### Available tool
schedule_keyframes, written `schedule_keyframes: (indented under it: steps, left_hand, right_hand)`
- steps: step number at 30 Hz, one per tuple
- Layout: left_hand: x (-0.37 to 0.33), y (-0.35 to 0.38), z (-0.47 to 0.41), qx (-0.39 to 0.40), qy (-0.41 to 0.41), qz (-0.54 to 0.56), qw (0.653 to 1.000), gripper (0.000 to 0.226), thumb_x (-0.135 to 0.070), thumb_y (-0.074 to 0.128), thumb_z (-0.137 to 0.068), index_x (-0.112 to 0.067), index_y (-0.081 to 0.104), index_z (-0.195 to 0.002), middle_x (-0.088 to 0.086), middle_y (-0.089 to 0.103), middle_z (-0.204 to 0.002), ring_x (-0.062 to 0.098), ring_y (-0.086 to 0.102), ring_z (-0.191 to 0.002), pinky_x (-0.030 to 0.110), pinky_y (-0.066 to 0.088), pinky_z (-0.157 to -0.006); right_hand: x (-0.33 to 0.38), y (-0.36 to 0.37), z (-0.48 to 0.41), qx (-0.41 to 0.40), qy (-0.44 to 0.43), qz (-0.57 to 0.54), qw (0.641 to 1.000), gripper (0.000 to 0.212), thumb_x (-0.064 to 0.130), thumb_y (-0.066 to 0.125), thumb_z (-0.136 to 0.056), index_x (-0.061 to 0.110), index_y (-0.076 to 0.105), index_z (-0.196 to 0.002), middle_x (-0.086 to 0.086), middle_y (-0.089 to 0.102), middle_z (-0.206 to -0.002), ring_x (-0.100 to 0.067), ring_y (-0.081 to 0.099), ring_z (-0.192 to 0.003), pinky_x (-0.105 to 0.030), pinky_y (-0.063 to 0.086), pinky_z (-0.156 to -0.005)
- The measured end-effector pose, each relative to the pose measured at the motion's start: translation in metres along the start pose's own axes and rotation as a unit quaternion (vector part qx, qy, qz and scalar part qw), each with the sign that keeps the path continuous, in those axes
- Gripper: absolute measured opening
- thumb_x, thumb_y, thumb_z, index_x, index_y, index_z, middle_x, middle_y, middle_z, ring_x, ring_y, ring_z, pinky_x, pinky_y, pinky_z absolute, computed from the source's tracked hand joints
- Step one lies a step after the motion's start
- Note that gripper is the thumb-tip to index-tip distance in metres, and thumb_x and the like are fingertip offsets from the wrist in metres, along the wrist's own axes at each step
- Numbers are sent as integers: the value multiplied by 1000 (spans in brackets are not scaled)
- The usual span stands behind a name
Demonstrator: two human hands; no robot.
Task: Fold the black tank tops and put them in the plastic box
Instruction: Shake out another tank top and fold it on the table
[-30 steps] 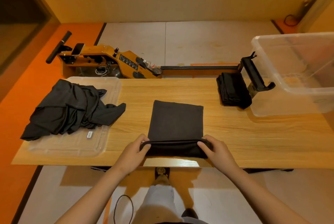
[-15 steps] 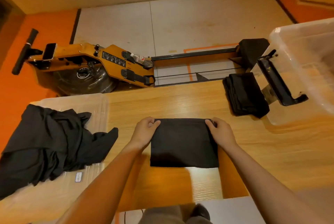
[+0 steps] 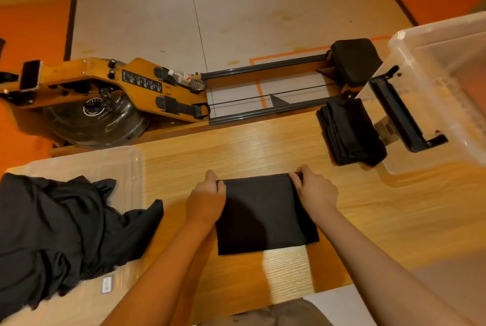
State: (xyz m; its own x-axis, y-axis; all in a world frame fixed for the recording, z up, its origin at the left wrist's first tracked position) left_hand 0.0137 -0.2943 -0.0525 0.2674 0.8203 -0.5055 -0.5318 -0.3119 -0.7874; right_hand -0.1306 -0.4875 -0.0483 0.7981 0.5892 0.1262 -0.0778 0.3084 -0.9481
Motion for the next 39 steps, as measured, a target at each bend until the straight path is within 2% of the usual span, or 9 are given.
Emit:
schedule_keyframes:
  steps: [3, 5, 10, 17, 22, 25, 28, 33, 39]
  left_hand:
    - [-2, -8, 5, -110, 34, -80, 990, 23, -30, 45, -99, -9, 50, -106, 5, 57, -78, 22, 56, -70, 30, 38, -55]
    - [-7, -3, 17, -158, 79, -78, 981, 32, -29, 53, -95, -6, 55, -118, 10, 62, -105, 27, 59, -96, 35, 49, -76]
    - [-17, 60, 64, -83, 147, -139, 976, 62, -33, 49, -95, -9, 29, -148, 12, 28, -156, 26, 22, -145, 44, 22, -119]
    - [-1, 76, 64, -23, 186, -231, 955, 65, -46, 28, -97, -15, 19, -153, 8, 12, -161, 23, 7, -149, 44, 11, -117]
    - [9, 34, 8, 7, 350, -332, 876, 62, -44, 33, -97, -19, 24, -152, 5, 22, -159, 19, 7, -149, 39, 4, -119]
    - [-4, 22, 6, -45, 283, -323, 902, 59, -39, 29, -97, -12, 27, -149, 10, 29, -156, 21, 6, -149, 41, 7, -119]
    - [-10, 44, 37, -57, 243, -265, 931, 58, -36, 32, -97, -12, 27, -150, 8, 23, -157, 23, 19, -147, 42, 14, -118]
    - [5, 78, 78, -45, 129, -206, 969, 61, -40, 28, -98, -13, 24, -152, 4, 19, -159, 21, 15, -148, 43, 14, -116]
    - [-1, 71, 77, -49, 121, -149, 980, 62, -47, 17, -97, -20, 13, -153, -3, 8, -160, 14, 4, -149, 36, 4, -121]
  right_hand:
    - [-2, -9, 11, -103, 11, -52, 993, 36, 44, 39, -99, 13, 53, -110, -9, 64, -94, -26, 59, -87, -32, 41, -58]
    - [0, -8, 25, -188, -72, -77, 976, 34, 35, 42, -98, 9, 57, -115, -12, 61, -107, -28, 55, -101, -39, 47, -75]
    - [18, 47, 54, -99, -272, -5, 957, 53, 39, 32, -97, 19, 39, -145, -8, 36, -152, -27, 22, -144, -43, 17, -115]
    - [4, 60, 63, -28, -232, -6, 972, 58, 46, 31, -95, 25, 30, -150, -4, 26, -157, -22, 17, -147, -41, 16, -116]
    - [7, 46, 86, -32, -166, -37, 985, 55, 48, 39, -89, 19, 54, -133, -9, 55, -136, -28, 56, -118, -37, 49, -87]
    - [5, 29, 80, -75, -174, -70, 979, 47, 39, 61, -87, 13, 59, -126, -12, 60, -123, -28, 61, -104, -37, 52, -82]
    - [19, 24, 59, -91, -258, -56, 960, 59, 33, 68, -83, 10, 53, -135, -15, 52, -138, -32, 50, -127, -42, 40, -103]
    - [35, 42, 40, 9, -398, 5, 917, 57, 38, 44, -92, 17, 41, -144, -3, 39, -151, -18, 22, -143, -43, 30, -115]
    - [30, 47, 32, 39, -399, 56, 914, 58, 43, 30, -94, 16, 42, -143, -3, 42, -150, -19, 25, -142, -39, 15, -114]
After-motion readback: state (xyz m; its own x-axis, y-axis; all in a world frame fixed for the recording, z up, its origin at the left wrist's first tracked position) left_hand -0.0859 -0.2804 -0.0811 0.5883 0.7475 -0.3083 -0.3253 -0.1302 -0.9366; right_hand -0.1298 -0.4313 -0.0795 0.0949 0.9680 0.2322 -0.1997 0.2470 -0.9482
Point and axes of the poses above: each hand's wrist, its own z-axis away from the middle knuckle, its own y-axis out of the palm, x = y × z, the point moved 1 cm from there along -z, towards the middle knuckle
